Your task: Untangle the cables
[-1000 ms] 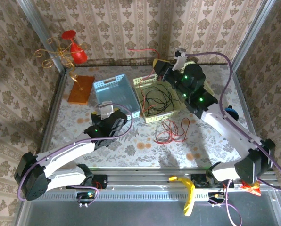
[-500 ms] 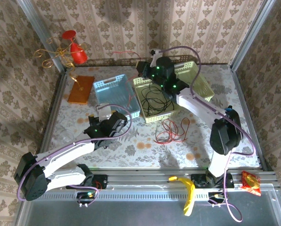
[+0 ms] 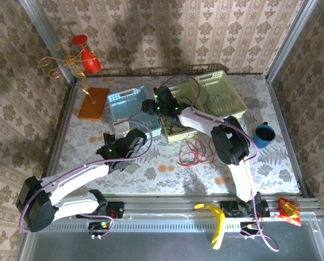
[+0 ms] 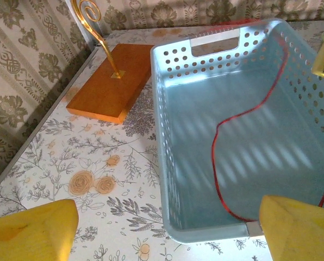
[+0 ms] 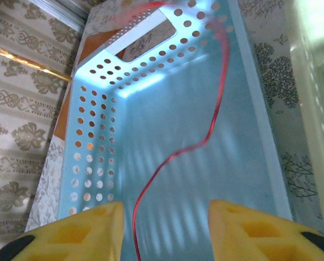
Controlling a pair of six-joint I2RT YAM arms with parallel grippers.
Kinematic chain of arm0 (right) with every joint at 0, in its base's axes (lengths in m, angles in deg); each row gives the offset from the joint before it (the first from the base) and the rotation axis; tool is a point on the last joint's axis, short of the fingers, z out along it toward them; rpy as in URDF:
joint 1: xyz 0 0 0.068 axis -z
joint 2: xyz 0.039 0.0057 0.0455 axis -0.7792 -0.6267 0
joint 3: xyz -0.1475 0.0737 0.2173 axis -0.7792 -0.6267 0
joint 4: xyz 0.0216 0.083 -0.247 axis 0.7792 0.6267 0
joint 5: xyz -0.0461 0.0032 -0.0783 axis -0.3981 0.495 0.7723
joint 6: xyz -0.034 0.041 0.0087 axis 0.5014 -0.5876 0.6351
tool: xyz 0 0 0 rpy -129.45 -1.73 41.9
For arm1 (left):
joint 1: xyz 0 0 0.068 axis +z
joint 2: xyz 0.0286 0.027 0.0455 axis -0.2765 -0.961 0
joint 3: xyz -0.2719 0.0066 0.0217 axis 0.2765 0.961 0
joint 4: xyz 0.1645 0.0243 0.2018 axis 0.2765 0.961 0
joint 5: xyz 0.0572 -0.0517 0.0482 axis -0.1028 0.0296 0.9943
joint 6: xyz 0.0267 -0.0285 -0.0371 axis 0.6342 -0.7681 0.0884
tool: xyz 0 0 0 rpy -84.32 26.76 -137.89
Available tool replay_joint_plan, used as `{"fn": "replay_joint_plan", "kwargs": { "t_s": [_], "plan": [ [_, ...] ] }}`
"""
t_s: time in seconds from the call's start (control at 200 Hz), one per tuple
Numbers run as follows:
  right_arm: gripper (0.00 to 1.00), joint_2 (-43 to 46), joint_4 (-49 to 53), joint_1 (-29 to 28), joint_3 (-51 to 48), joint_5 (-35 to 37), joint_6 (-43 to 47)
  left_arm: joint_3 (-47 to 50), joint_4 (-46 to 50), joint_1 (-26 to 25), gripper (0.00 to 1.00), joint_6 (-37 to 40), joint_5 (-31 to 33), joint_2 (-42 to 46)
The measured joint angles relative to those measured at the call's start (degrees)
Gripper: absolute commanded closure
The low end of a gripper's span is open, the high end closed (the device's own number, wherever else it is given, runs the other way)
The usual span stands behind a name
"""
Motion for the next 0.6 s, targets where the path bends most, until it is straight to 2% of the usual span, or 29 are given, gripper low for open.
{"fn": "replay_joint_plan", "kwargs": {
  "t_s": [0.13, 0.245, 0.395, 0.6],
  "plan": [
    [0.51, 9.3, 0.0, 0.1, -7.2, 2.1, 1.5, 0.0, -2.9, 0.1, 0.12, 3.5, -2.2, 0.0],
    [0.51, 19.1, -0.1, 0.1, -13.5, 4.7, 3.7, 0.0, -8.5, 0.2, 0.12, 8.3, -7.0, -0.5],
    [0.50, 32.1, 1.7, 0.3, -22.6, 11.0, 7.1, -0.7, -17.0, -0.1, 0.12, 14.8, -18.4, -6.4],
    [0.50, 43.8, 12.6, 2.7, -34.3, 15.8, 8.9, -6.4, -23.8, -4.3, 0.11, 22.9, -32.6, -19.3]
  ]
}}
